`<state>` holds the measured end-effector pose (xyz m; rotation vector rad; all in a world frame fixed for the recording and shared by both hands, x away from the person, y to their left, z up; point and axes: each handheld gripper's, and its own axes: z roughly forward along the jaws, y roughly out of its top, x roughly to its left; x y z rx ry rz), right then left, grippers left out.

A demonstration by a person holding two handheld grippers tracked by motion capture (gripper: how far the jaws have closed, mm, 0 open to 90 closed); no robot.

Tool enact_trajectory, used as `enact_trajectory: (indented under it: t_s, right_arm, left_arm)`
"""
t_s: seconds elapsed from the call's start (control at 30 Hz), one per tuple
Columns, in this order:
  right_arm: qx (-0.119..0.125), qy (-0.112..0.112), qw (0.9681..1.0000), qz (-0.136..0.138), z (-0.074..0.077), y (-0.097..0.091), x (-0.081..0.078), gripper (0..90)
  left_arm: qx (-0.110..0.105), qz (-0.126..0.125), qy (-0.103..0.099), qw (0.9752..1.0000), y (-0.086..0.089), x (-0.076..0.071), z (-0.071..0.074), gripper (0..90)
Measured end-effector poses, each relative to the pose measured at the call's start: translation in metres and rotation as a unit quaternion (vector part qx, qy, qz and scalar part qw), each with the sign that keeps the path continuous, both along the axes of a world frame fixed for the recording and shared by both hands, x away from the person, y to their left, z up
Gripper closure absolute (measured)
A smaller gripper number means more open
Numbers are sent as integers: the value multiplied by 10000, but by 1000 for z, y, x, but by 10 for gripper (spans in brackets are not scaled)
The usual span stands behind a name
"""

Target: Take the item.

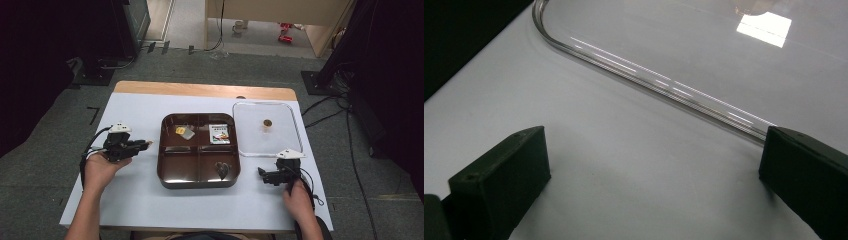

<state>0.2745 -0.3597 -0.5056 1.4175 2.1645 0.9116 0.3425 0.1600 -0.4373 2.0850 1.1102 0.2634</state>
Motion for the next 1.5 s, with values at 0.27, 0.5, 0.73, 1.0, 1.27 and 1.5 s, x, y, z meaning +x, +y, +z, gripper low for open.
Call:
enact_trajectory:
  t_s: [0.27,0.5,0.73,1.0,1.27,1.5]
  right_arm:
    - [-2,-1,10000,2,0,0,0,0]
    - [1,-6,10000,2,0,0,0,0]
    - [2,-6,10000,1,0,0,0,0]
    - [1,-6,10000,2,0,0,0,0]
    - [2,-7,10000,-1,0,0,0,0]
    - [1,-6,10000,0,0,0,0,0]
  left_arm:
    - [134,133,92,9998,3,7,-11,780]
    - [290,279,210,9990,5,13,-19,779]
    - [395,307,310,9983,6,15,-23,774]
    - [506,367,396,9973,7,17,-28,766]
    - [521,363,422,9971,8,17,-32,738]
    - [500,304,490,9971,6,17,-33,632]
